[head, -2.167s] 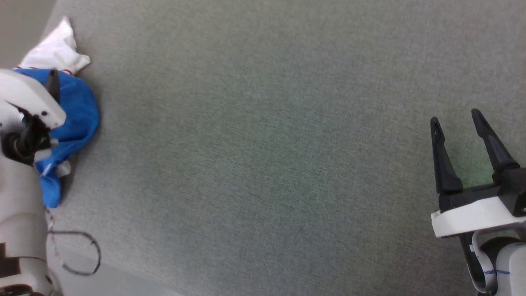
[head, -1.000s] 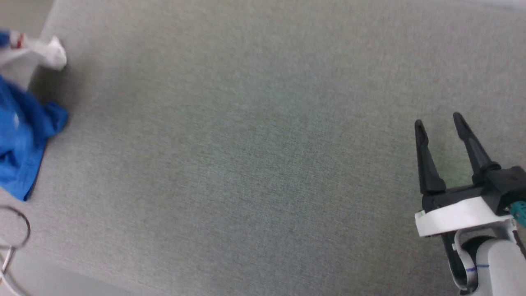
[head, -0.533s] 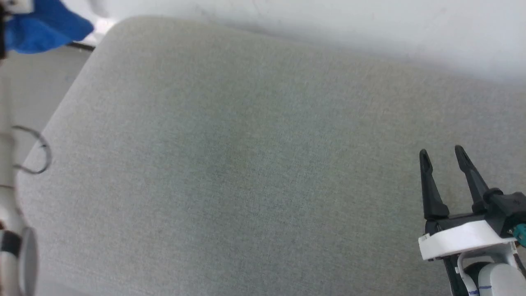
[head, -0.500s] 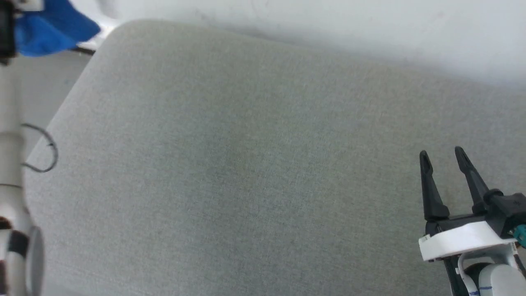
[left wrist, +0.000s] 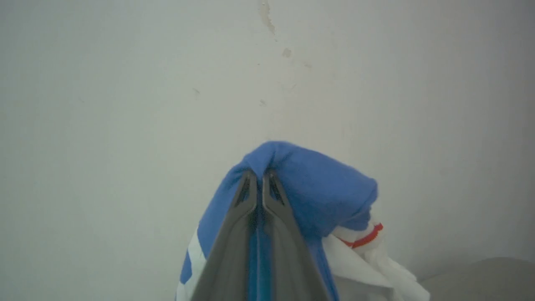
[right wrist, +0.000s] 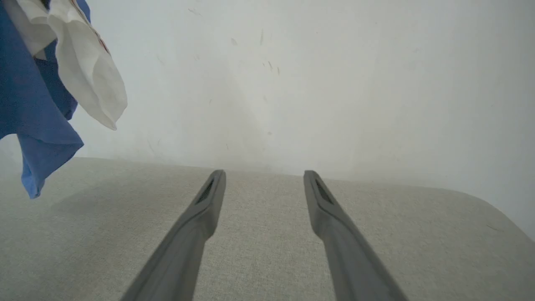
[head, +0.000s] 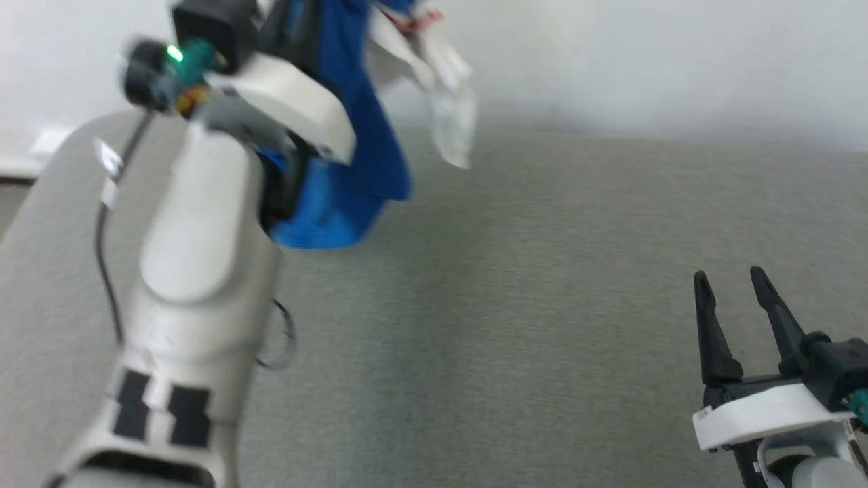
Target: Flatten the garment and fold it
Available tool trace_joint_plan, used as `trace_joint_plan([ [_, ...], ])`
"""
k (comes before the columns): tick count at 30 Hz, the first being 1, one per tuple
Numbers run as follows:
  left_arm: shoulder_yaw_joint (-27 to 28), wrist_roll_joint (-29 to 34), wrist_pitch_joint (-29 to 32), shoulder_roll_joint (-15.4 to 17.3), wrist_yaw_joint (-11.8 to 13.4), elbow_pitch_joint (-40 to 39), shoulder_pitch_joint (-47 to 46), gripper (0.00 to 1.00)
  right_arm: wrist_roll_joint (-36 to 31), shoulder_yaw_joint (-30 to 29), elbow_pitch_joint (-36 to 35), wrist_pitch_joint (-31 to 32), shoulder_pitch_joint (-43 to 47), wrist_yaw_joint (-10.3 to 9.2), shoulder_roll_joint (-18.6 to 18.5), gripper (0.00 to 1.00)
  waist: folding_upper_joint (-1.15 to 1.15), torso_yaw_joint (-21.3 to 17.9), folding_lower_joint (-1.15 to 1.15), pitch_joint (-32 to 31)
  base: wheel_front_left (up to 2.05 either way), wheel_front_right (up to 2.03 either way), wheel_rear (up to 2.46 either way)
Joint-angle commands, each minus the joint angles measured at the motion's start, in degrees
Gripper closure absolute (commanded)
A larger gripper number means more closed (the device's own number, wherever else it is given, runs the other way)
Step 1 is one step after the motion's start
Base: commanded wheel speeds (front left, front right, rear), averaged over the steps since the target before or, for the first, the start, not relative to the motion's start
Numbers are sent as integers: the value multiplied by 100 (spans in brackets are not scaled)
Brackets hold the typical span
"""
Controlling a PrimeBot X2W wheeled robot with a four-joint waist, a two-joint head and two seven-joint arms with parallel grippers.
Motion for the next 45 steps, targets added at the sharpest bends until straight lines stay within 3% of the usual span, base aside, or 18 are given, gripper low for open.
trace_joint_plan([
  [1, -29, -156, 34, -155, 29, -310, 372, 100, 33, -27, -12, 6, 85, -4, 13, 0, 0, -690, 0, -92, 0, 0, 0],
  [5, -163, -497, 128, -381, 154, -1019, 1371, 100, 92, 31, 3, 19, 134, -4, 13, 0, 0, -1006, 0, -16, 0, 0, 0],
  [11, -312, -621, 367, -438, 802, -1475, 3492, 100, 180, 129, 61, -37, 157, -4, 13, 0, 0, -1329, 0, 125, 0, 0, 0],
  [16, -228, -722, 381, -414, 1177, -1593, 4667, 100, 194, 117, 96, -83, 173, -4, 14, 0, 0, -1366, 0, 181, 0, 0, 0],
  [19, -347, -690, 340, -399, 1222, -1752, 5085, 100, 187, 109, 127, -95, 149, -4, 14, 0, 0, -1308, 0, 211, 0, 0, 0],
  [20, -423, -617, 289, -369, 1204, -1802, 5138, 87, 182, 126, 130, -92, 137, -4, 14, 0, 0, -1290, 0, 220, 0, 0, 0],
  [22, -522, -566, 142, -372, 1152, -1916, 5192, 0, 167, 148, 139, -86, 110, -4, 14, 0, 0, -1241, 0, 210, 0, 0, 0],
  [29, -482, -395, -583, -320, 1011, -2509, 5101, 0, 100, 164, 112, -18, 136, -4, 14, 0, 0, -1111, 0, 70, 0, 0, 0],
  [38, 270, -350, -667, -130, 983, -2939, 5009, 0, 76, 144, 28, 109, 235, -4, 14, 0, 0, -1004, 0, -38, 0, 0, 0],
  [45, 955, -469, -669, 175, 860, -2791, 5193, 0, 104, 140, 54, 213, 295, -4, 14, 0, 0, -891, 0, -89, 0, 0, 0],
])
